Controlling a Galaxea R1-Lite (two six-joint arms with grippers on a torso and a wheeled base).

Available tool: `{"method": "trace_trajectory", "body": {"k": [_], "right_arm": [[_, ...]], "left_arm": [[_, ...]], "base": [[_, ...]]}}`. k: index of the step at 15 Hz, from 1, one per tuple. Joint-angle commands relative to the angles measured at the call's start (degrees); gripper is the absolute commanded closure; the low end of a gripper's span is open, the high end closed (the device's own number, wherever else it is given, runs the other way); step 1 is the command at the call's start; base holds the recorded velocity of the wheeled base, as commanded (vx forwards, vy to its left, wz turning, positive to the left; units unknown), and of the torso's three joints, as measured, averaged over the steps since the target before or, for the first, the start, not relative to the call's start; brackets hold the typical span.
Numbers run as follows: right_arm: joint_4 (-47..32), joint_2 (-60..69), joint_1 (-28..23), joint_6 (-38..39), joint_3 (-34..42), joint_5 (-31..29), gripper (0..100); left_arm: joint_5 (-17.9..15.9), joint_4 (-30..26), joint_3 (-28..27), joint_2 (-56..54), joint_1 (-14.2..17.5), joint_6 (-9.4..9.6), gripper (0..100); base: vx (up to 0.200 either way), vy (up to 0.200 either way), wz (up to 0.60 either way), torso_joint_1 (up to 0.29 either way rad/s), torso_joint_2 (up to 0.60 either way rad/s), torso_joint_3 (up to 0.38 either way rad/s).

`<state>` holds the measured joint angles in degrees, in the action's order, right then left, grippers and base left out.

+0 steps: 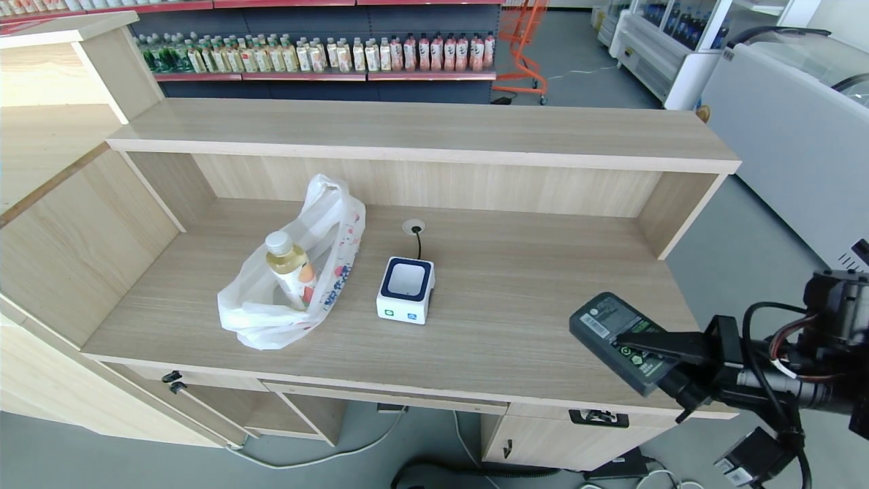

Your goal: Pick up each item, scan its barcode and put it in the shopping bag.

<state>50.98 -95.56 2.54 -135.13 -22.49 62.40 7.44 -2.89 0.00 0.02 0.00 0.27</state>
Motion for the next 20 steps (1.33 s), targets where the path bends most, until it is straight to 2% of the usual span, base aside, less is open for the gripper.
{"method": "trace_trajectory", "body": {"k": [1, 4, 7, 10, 20], "right_arm": [[-9.67, 0.82, 5.64, -9.71, -1.06, 2.02, 100], [-9.50, -0.50, 10.47, -15.69, -1.94, 2.37, 100], [-9.50, -3.31, 14.25, -20.52, -2.12, 6.77, 100], [-9.58, -5.42, 19.88, -20.61, -4.31, 7.82, 100], [-9.67, -5.16, 20.67, -20.52, -4.40, 7.82, 100]], "left_arm": [[0.03, -0.01, 0.00, -0.02, 0.00, 0.00, 0], [0.03, -0.01, 0.00, -0.02, 0.00, 0.00, 0], [0.03, -0.01, 0.00, -0.02, 0.00, 0.00, 0], [0.03, -0.01, 0.00, -0.02, 0.00, 0.00, 0], [0.03, 0.08, 0.00, -0.02, 0.00, 0.00, 0]], "base": [[0.000, 0.000, 0.00, 0.000, 0.00, 0.000], [0.000, 0.000, 0.00, 0.000, 0.00, 0.000], [0.000, 0.000, 0.00, 0.000, 0.00, 0.000], [0.000, 0.000, 0.00, 0.000, 0.00, 0.000], [0.000, 0.000, 0.00, 0.000, 0.00, 0.000]]}}
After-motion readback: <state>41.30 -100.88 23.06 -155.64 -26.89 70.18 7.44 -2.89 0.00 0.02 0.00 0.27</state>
